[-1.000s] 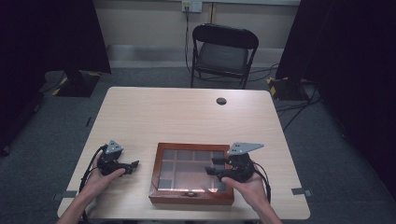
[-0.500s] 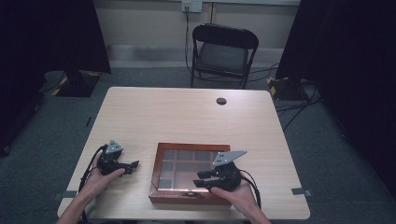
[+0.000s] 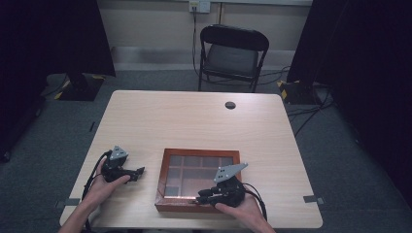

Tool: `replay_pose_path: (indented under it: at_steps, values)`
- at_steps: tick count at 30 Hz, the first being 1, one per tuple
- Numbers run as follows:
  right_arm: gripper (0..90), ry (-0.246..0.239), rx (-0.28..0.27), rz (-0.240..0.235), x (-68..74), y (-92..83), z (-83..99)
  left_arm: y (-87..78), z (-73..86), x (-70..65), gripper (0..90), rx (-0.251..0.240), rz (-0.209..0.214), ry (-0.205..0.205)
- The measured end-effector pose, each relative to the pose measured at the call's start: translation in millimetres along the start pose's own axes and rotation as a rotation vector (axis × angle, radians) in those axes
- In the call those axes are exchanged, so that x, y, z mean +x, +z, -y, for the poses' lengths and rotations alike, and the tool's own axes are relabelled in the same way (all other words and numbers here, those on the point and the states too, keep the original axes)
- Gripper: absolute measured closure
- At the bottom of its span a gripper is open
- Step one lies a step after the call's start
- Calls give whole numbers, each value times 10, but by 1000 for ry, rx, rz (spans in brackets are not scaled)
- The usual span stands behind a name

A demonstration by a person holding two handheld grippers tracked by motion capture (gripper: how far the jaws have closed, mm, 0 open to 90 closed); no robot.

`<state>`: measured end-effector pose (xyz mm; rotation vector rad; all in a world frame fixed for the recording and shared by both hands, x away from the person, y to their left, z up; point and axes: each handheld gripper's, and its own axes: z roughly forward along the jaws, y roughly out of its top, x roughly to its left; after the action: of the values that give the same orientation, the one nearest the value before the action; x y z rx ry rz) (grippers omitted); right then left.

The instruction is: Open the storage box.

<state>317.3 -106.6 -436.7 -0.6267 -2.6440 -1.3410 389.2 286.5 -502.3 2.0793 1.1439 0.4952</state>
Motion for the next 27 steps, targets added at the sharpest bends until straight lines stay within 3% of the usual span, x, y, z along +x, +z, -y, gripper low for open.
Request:
replay_pose_path:
  at_steps: [9,18,27]
  values:
    - [794,-17,6,-6,13,40,49,17,-16,10,43,19,-5,10]
    - [815,-26,-2,-2,21,44,56,13,-13,2,46,17,-5,-1]
    - [821,-32,7,-12,8,44,38,-32,-22,9,135,21,-1,-18]
